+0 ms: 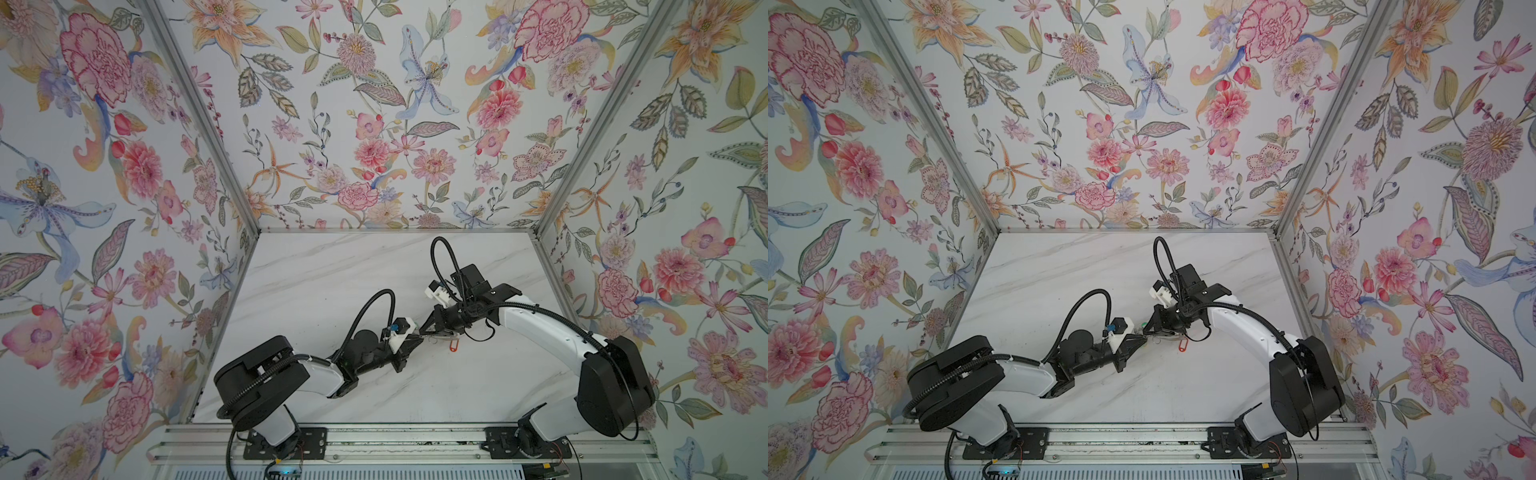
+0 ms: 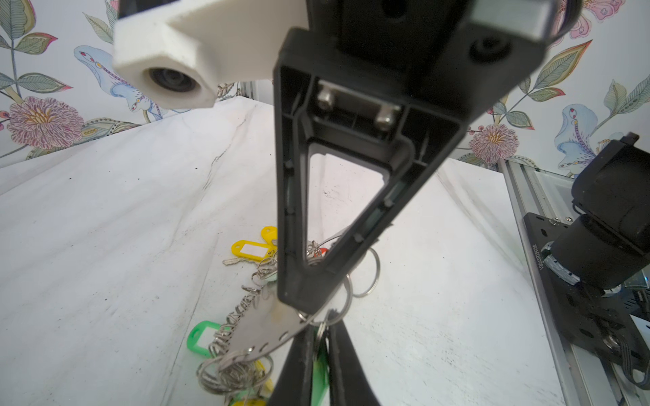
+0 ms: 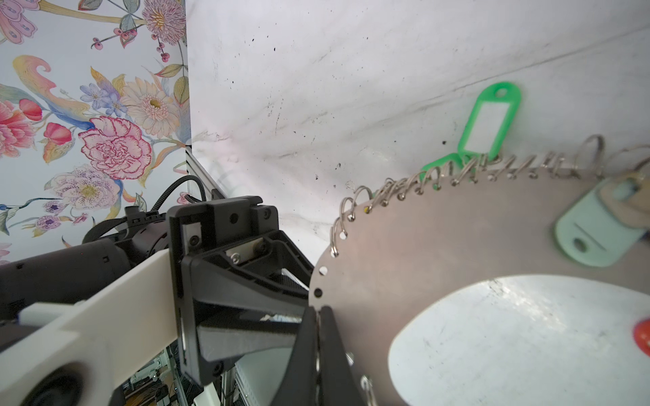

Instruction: Remove the keys from the keyring

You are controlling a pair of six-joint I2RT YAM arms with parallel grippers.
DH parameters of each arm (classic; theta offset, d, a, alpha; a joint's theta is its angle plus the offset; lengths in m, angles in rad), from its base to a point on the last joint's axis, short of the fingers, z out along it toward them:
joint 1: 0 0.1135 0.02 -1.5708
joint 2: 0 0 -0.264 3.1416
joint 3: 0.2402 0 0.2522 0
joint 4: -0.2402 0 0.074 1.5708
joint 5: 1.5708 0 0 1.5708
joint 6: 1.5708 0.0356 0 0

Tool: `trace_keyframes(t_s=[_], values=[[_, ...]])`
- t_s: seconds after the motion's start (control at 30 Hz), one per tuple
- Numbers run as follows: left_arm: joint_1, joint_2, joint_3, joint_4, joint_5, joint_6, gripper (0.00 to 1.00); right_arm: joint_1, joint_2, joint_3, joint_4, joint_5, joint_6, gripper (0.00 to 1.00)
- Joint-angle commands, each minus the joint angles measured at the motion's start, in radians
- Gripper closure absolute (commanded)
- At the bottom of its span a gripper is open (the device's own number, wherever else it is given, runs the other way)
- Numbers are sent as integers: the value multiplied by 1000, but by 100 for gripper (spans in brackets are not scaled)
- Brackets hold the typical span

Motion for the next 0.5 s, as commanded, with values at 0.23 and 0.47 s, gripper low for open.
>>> trace_keyframes(t_s=[0.23, 0.47], values=[[-11, -29, -29, 16, -51, 30, 95, 3, -35, -5, -5, -12, 12, 100], [-11, -64, -36, -14, -69, 51, 100, -8, -41, -13, -10, -10, 6, 100]])
